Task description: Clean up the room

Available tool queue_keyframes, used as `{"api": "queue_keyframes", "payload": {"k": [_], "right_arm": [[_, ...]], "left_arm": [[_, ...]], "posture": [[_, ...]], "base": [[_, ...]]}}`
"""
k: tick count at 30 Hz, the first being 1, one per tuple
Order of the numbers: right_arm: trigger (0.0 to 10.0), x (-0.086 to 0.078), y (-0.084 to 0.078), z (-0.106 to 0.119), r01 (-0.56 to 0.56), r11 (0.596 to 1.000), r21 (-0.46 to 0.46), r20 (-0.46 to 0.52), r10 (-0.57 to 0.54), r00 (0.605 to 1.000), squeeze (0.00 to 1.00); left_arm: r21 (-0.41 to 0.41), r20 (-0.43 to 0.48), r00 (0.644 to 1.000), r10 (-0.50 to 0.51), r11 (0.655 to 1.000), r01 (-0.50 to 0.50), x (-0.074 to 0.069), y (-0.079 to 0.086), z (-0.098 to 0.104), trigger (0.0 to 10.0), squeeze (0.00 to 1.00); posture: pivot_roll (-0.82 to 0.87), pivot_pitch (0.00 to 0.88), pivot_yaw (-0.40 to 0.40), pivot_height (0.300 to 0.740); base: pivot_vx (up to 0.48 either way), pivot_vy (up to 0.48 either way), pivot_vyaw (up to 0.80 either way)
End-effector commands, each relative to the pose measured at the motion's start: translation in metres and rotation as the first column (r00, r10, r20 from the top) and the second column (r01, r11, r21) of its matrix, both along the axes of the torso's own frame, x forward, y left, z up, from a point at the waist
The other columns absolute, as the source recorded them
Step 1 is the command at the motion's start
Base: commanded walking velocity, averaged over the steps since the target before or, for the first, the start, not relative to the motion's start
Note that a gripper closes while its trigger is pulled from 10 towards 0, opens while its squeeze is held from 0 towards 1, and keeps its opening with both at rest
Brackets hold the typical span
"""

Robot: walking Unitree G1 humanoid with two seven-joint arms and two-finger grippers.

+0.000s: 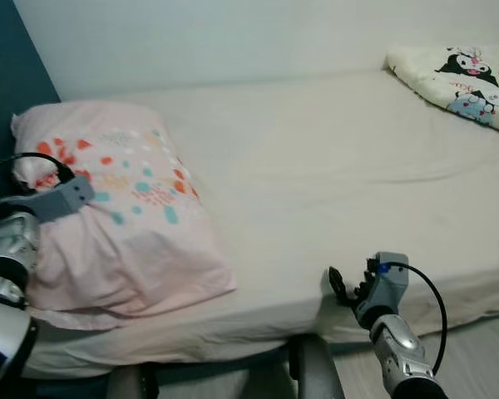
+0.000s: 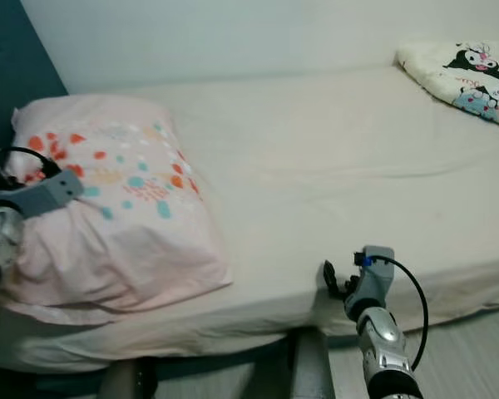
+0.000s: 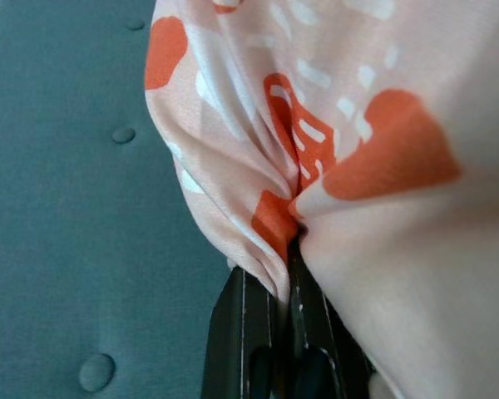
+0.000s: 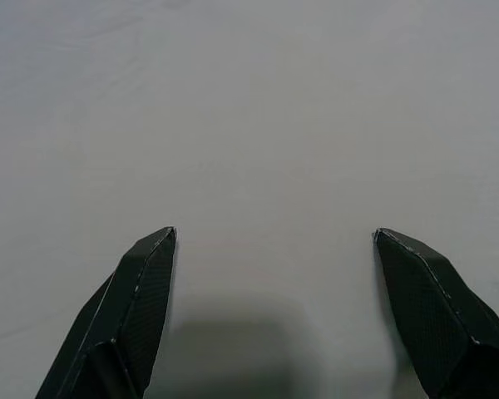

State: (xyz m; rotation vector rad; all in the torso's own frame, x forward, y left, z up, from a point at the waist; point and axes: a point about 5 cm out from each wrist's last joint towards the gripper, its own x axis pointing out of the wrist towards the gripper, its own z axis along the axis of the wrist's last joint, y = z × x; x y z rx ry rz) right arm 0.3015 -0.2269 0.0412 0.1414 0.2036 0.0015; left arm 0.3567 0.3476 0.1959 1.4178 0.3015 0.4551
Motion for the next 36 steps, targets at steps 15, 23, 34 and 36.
{"api": "queue_keyframes", "payload": {"k": [15,23,34,36], "right_arm": [[10.0,-0.006,0.002,-0.002,-0.004,1.0,0.022,-0.026,0.004,1.0,0.0],[10.0,-0.003,0.002,0.001,-0.004,1.0,0.02,-0.026,0.004,1.0,0.0],[10.0,-0.002,0.008,0.001,-0.016,1.0,0.026,-0.03,0.017,0.999,0.0],[10.0,-0.001,0.008,0.001,-0.016,1.0,0.027,-0.03,0.017,0.999,0.0]], "left_arm": [[0.266,0.039,0.998,0.039,0.963,-0.048,0.005,0.017,0.1,10.0,0.0],[0.206,-0.014,0.996,0.088,0.975,-0.083,-0.003,0.031,0.087,10.0,0.0],[0.086,-0.065,0.99,0.121,0.99,-0.115,-0.013,0.04,0.054,10.0,1.0],[0.092,-0.06,0.992,0.115,0.99,-0.109,-0.012,0.039,0.054,10.0,1.0]], "posture": [[-0.08,0.17,-0.023,0.4],[-0.07,0.164,-0.026,0.4],[-0.07,0.156,-0.028,0.4],[-0.07,0.156,-0.026,0.4]], "base": [[0.0,0.0,0.0],[0.0,0.0,0.0],[0.0,0.0,0.0],[0.0,0.0,0.0]]}}
